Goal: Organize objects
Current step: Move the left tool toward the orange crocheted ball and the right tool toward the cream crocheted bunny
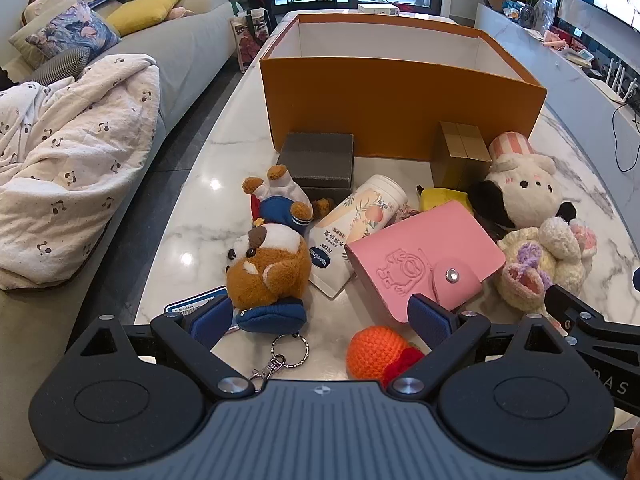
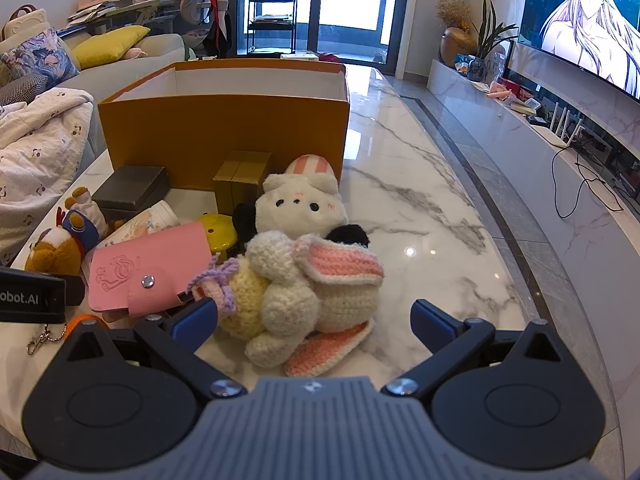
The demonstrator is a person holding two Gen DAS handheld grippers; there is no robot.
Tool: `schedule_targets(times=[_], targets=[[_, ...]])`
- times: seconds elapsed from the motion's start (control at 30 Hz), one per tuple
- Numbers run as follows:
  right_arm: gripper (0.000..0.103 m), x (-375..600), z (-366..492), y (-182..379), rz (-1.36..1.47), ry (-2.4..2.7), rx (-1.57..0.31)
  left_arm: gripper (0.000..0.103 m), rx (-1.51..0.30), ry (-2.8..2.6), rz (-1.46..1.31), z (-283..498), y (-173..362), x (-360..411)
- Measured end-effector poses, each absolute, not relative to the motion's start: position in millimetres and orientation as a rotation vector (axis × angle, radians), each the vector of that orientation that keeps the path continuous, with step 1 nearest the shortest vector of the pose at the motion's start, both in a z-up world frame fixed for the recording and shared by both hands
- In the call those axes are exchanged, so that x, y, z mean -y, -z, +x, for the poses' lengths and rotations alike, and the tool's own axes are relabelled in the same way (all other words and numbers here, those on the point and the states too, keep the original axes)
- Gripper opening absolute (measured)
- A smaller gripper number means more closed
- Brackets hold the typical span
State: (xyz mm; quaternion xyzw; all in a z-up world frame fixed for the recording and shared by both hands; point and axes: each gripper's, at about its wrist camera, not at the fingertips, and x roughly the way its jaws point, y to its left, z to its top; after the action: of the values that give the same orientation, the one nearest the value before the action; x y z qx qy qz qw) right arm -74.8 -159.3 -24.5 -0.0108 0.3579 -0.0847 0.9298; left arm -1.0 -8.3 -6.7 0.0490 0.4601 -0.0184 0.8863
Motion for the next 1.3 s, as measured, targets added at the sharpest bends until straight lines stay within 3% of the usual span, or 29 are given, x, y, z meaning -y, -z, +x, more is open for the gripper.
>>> schedule_targets(times=[0.67,1.3], targets=[[0.102,172,-77,34,-0.017,0.183,-0.737,0.103,-0.985,0.087,0.115,-1,12,12],[0.102,179,-74,32,-0.007,0.160,-0.764,0.101,-1.154,0.128,0.072,3,48,21]])
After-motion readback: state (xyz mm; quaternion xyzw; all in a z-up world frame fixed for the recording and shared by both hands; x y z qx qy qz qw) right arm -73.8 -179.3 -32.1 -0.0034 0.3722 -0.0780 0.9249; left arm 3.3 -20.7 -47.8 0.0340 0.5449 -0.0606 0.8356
